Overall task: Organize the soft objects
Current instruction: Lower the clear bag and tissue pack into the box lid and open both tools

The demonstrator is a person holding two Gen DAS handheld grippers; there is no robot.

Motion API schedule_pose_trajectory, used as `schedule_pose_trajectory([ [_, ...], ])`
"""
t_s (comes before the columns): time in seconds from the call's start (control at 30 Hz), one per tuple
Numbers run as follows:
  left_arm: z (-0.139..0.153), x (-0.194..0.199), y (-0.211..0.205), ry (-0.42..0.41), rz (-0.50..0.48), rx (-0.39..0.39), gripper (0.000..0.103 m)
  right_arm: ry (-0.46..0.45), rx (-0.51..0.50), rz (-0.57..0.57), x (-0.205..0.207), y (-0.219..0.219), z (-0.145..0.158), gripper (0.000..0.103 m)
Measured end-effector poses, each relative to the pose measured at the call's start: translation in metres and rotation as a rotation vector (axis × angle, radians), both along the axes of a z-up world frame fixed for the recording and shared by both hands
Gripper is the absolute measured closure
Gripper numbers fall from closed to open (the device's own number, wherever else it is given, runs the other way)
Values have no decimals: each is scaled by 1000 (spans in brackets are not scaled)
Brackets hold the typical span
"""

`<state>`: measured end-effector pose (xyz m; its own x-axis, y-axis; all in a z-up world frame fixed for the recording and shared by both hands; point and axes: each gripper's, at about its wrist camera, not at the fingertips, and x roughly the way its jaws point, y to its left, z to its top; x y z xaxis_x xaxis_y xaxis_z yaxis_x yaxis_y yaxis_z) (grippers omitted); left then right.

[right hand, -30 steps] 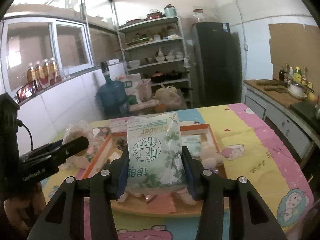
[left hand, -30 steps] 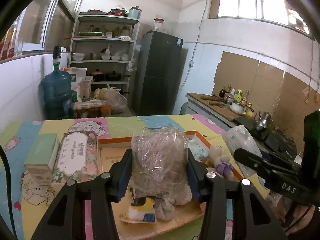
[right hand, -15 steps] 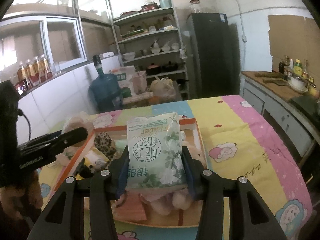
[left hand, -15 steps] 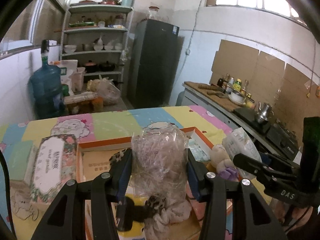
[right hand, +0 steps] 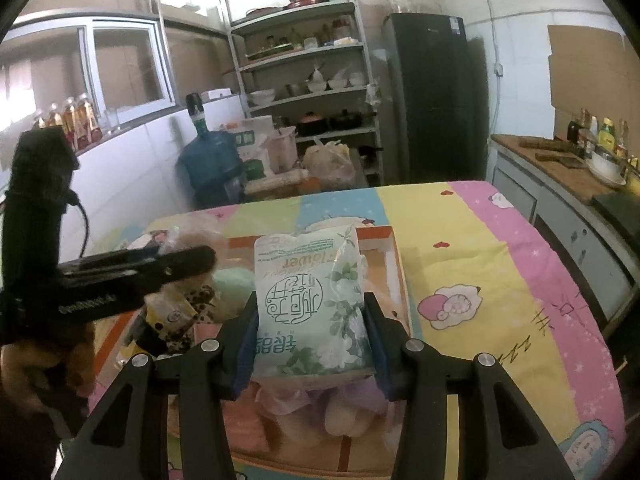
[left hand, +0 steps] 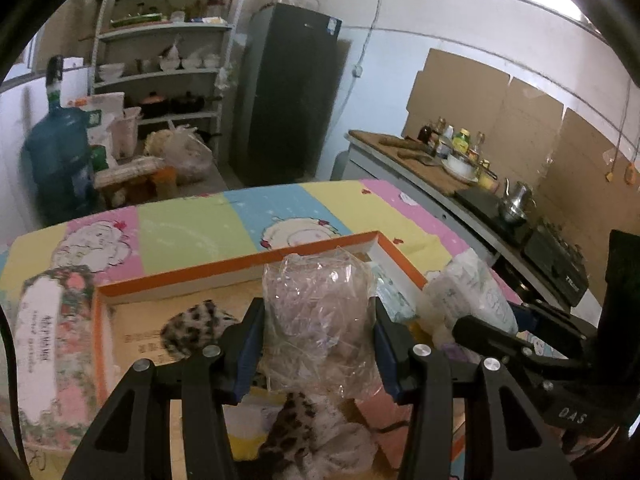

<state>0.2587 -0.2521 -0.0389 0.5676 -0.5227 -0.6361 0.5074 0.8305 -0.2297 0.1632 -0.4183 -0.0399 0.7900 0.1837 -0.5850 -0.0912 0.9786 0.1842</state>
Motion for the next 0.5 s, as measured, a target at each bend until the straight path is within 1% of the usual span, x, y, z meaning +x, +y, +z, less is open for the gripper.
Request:
schedule_pose_trajectory([
  [0.13, -8, 5, -9, 11, 1, 18, 53, 25, -6, 6, 5, 2, -8, 54],
  [0.3, -20, 10, -14, 34, -7, 28, 53, 35, -10, 9, 10, 3, -11, 54],
  [0.5, -24, 5, -20, -10, -26, 79, 53, 36, 8, 13, 16, 4, -12, 54],
])
